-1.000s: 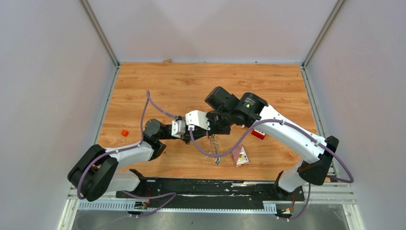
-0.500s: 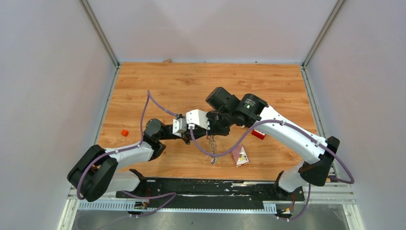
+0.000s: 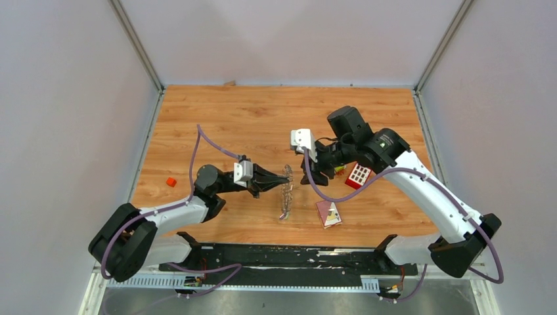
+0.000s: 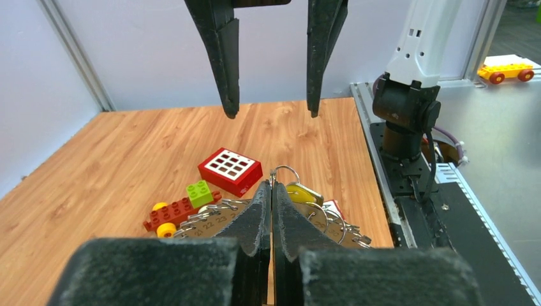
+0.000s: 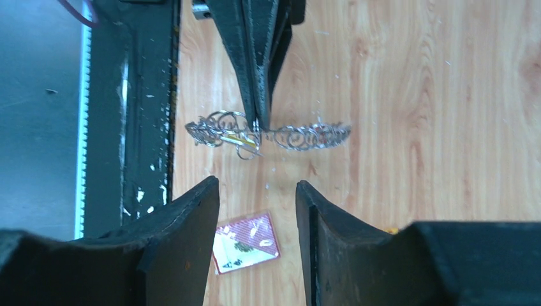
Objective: Put the keys on the keyring
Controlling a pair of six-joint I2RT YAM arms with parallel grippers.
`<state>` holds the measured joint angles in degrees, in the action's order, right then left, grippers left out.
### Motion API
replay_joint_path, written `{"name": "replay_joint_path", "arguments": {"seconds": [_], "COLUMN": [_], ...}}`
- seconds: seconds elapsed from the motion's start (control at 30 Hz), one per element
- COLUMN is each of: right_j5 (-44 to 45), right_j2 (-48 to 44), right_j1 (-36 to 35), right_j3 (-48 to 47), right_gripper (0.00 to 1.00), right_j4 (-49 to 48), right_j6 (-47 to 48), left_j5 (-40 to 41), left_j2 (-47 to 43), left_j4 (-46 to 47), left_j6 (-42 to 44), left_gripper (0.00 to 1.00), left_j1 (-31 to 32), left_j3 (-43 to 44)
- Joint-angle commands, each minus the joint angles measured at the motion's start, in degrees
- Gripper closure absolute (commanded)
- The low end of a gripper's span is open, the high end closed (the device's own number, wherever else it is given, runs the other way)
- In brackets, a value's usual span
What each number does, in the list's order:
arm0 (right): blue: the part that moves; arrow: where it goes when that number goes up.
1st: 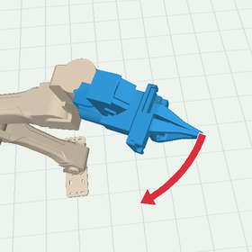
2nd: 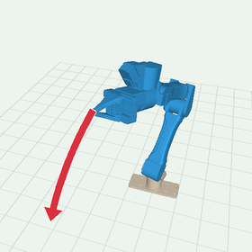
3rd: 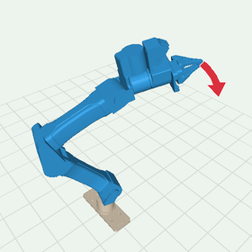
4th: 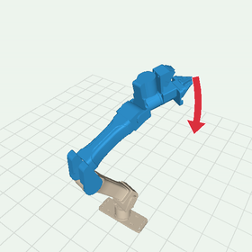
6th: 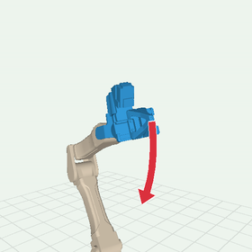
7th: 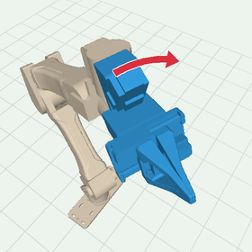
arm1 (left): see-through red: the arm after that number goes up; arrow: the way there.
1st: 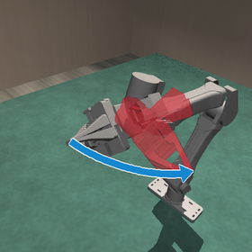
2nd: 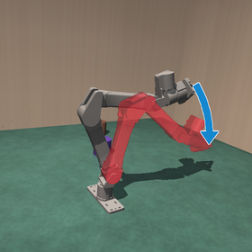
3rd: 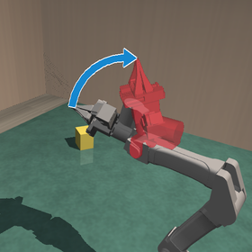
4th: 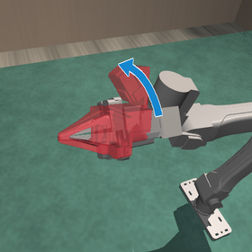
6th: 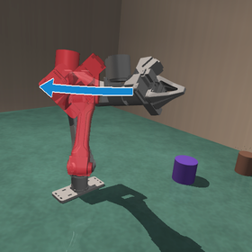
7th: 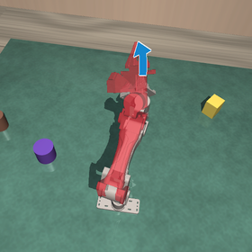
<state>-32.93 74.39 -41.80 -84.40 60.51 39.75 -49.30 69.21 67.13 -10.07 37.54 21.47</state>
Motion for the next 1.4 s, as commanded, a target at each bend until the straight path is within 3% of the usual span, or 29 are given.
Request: {"name": "replay_joint_path", "arguments": {"seconds": [0.0,0.5,1.07,1.37], "right_j5": [-13.87,-20.43,-22.28,-22.15], "right_j2": [-0.43,6.29,6.72,6.12], "right_j1": [2.39,4.31,4.88,5.28], "right_j3": [3.04,4.33,5.3,6.52], "right_gripper": [0.51,0.59,0.83,0.85], "right_j4": [-6.55,-8.58,-7.06,-6.74], "right_j6": [-1.84,-3.95,-2.37,-1.64], "left_j5": [0.78,-0.17,0.28,0.45], "left_j2": [-1.88,-3.21,-3.89,-4.15], "left_j4": [3.59,3.1,2.57,2.83], "left_j6": [0.02,0.99,1.76,1.77], "left_gripper": [1.0,1.0,1.0,1.0], "left_j1": [0.21,0.26,0.25,0.25], "left_j3": [-0.04,-0.36,-0.64,-0.82]}}
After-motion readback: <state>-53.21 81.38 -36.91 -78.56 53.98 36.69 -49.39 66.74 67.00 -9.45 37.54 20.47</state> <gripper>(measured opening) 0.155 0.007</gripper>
